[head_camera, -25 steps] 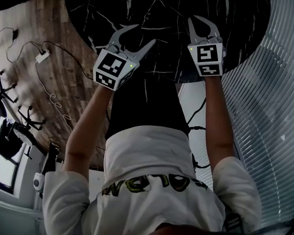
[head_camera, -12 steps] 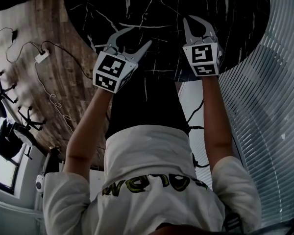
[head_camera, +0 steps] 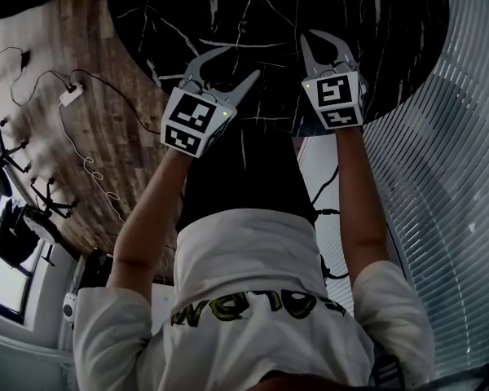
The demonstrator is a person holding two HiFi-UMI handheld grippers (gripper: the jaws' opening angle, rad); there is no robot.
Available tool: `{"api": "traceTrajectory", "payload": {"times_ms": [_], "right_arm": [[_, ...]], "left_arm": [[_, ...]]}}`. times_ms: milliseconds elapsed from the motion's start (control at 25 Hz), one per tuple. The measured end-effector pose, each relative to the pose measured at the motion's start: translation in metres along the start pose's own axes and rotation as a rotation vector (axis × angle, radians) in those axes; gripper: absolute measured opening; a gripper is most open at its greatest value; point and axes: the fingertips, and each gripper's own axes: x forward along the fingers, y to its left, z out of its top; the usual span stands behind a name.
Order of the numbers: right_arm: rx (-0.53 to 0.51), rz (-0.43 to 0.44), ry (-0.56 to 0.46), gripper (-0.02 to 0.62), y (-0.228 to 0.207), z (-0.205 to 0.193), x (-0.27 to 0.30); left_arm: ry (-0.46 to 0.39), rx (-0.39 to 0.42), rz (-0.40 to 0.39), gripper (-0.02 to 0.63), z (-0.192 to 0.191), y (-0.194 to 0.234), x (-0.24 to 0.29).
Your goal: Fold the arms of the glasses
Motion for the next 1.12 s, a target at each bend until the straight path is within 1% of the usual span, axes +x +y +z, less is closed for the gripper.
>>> {"api": "traceTrajectory", "payload": {"times_ms": [240, 520, 800, 1120], "right_arm": [[-0.005, 0.05, -0.003, 0.002, 0.014, 0.001, 0.003], [-0.084, 0.134, 0.016, 0.002, 0.029, 0.007, 0.007], [-0.163, 0.197, 0.031, 0.003, 0.048, 0.013, 0.01], [-0.199, 0.254, 0.022, 0.005, 0.065, 0.022, 0.016]], "left_arm": [[0.011, 0.017, 0.001, 0.225, -0.001, 0.002, 0.002], [0.033, 0.055, -0.014, 0.225, -0.001, -0.002, 0.006], [0.079, 0.093, -0.033, 0.226, -0.004, -0.004, 0.01], [0.121, 0.124, -0.078, 0.225, -0.01, -0.012, 0.017]]}}
